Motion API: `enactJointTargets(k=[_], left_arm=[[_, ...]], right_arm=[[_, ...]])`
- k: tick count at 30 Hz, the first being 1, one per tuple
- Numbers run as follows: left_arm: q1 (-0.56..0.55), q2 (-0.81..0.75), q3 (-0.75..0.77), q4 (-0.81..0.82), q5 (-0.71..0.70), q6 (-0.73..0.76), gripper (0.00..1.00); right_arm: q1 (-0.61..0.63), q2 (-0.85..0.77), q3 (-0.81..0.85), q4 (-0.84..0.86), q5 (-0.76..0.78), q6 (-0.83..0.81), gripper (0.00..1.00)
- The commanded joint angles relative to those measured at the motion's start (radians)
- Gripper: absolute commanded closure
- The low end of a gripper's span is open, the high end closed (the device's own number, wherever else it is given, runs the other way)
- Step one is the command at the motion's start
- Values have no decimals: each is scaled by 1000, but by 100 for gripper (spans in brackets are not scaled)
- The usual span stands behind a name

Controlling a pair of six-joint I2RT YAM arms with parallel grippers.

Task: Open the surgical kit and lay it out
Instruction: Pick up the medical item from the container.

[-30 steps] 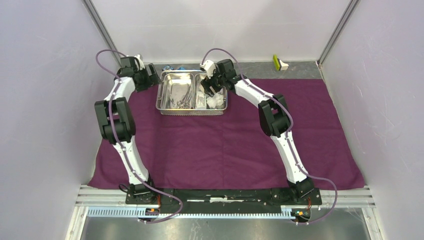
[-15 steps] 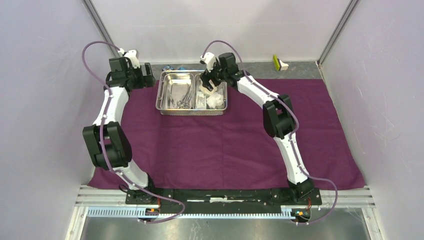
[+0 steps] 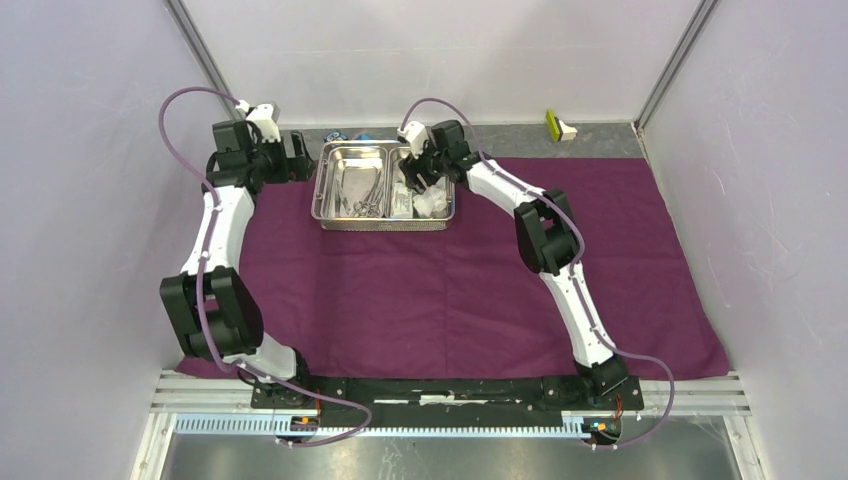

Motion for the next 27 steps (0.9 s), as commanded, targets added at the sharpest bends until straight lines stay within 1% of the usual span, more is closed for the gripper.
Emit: enactJointTargets(k=[1,4,7,9,14,16,18,20,27], left_arm=[[-1,-55,-14,18,49,39,0],[-3,-60,-20,18,66,37,0],[-4,-62,-24,18,70,37,0],[-4,-63,-27,18,70,38,0],[-4,-74,-30,16,68,47,0],[-4,-80,-24,6,57,61,0],[-5,-85,-14,-6,52,71,0],[-4,-90,-6,-16,55,75,0],[-11,-109,2,-19,68,56,1]], right_arm=[[7,22,38,34,7,6,30],[6,25,31,35,16,6,36],[7,20,28,33,16,9,44],[7,14,26,33,15,15,51],[6,-2,21,34,19,25,71],[6,-11,14,35,24,30,84],[7,-22,12,37,27,36,94],[7,-38,20,34,31,40,100],[14,-149,64,-16,68,39,100]])
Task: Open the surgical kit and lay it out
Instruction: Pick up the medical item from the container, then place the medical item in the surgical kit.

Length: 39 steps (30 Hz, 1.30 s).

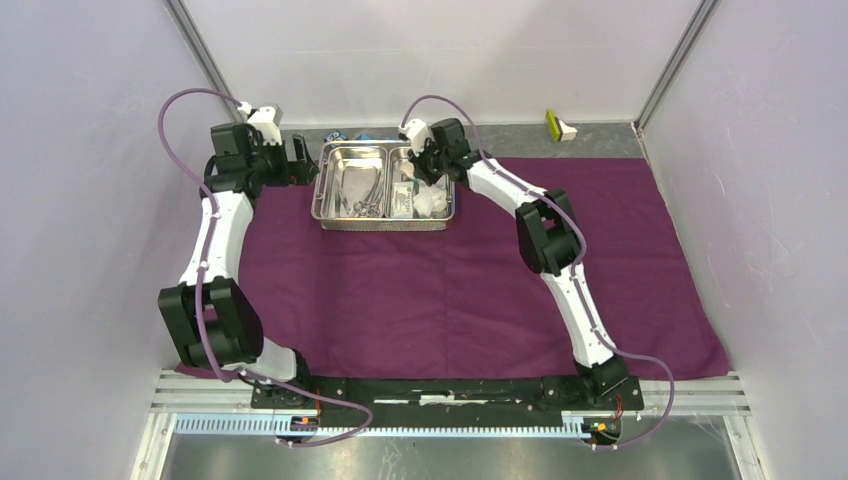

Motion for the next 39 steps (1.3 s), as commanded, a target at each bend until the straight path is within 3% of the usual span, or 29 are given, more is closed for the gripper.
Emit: enactJointTargets(k=[1,4,12,21,28,39], left_arm=[[-10,-56,33,2,16,25,1],[-13,-58,41,1,6,18,0],[-14,-80,39,2,-27,27,0],[-14,-96,8,20,32,19,0],[-14,-84,4,28,56,1,0],[-13,-50,-4,33,86,-26,0]], right_arm=[[12,-175,57,-12,27,0,100],[10,-293,-23,-34,38,-44,100],[-45,-734,-528,-123,138,-259,99],[-310,-1127,-936,-351,137,-415,97],[-440,-1355,-1258,-462,187,-588,97],[-630,-1510,-1500,-572,134,-761,97]])
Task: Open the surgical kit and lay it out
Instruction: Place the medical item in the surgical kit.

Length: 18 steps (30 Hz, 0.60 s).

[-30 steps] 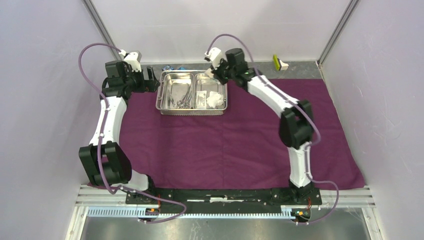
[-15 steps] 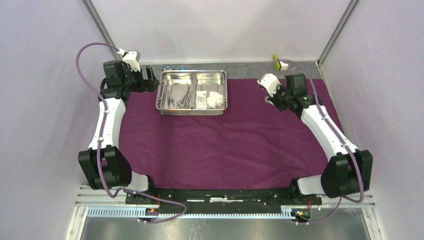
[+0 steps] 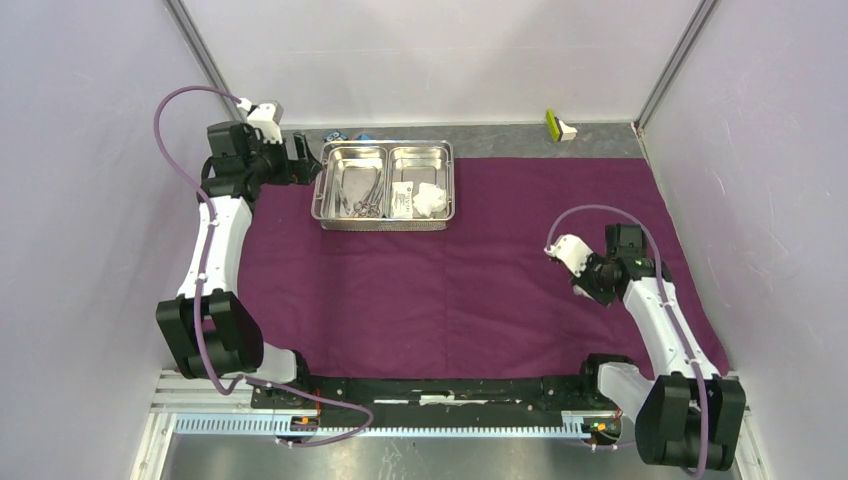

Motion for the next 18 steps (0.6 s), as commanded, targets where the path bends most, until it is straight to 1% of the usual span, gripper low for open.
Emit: enactJointTargets(k=[1,5,8,12,16,18], left_arm=[[-3,11,-4,36,33,-27,0],[-3,12,-7,36,47,-33,0],[-3,9,-10,36,56,-41,0],[-3,6,-14,39,64,-49,0],[-2,6,-17,41,62,-48,0],[-4,6,-20,45,55,-45,0]], right_arm=[[-41,-48,-56,-32,-47,-100,97],[-73,-37,-98,8,-34,-119,96],[-120,-14,-100,-1,-66,-150,96],[-159,19,-108,4,-97,-178,91],[-184,39,-103,21,-105,-187,83],[-189,45,-91,28,-105,-186,76]])
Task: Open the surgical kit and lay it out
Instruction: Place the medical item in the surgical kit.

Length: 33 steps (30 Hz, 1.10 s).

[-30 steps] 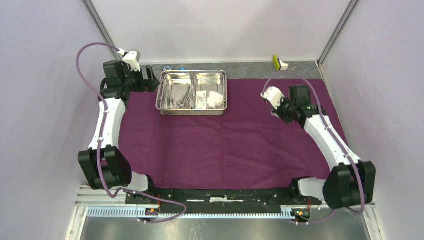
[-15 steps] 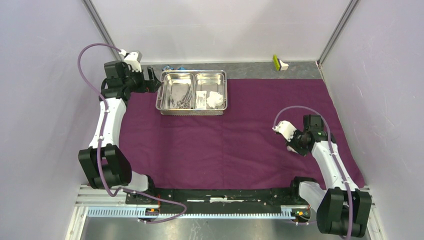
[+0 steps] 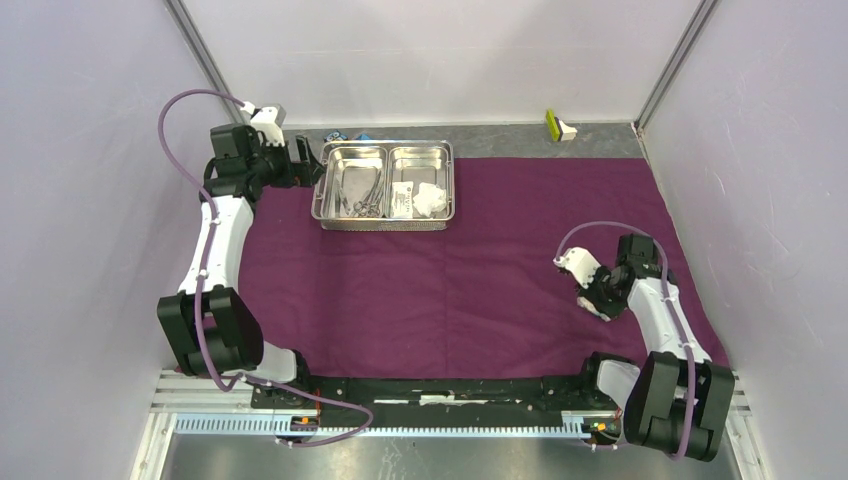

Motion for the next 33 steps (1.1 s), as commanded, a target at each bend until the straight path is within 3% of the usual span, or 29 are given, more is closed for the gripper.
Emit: enactJointTargets(k=[1,4,8,11,16,22,26,33], left_arm=[[-3,-10,-8,47,17,-29,0],[-2,-12,-11,53,6,-20,0],[-3,-16,-11,52,-24,9,0],[-3,-17,-16,56,-56,27,0],[-3,-22,-51,113,-77,40,0],[-3,19,-10,79,-31,-15,0],[-3,41,-1,47,5,-7,0],[-3,40,-28,13,11,13,0]], right_arm=[[-15,9,20,33,-31,-37,74],[-14,20,67,23,-48,-35,63],[-15,49,175,-57,-102,-43,40],[-15,69,272,-105,-151,-40,32],[20,105,406,-115,-232,15,31],[329,183,488,196,-166,286,30],[504,362,667,354,-128,435,30],[713,779,1114,398,-35,563,29]])
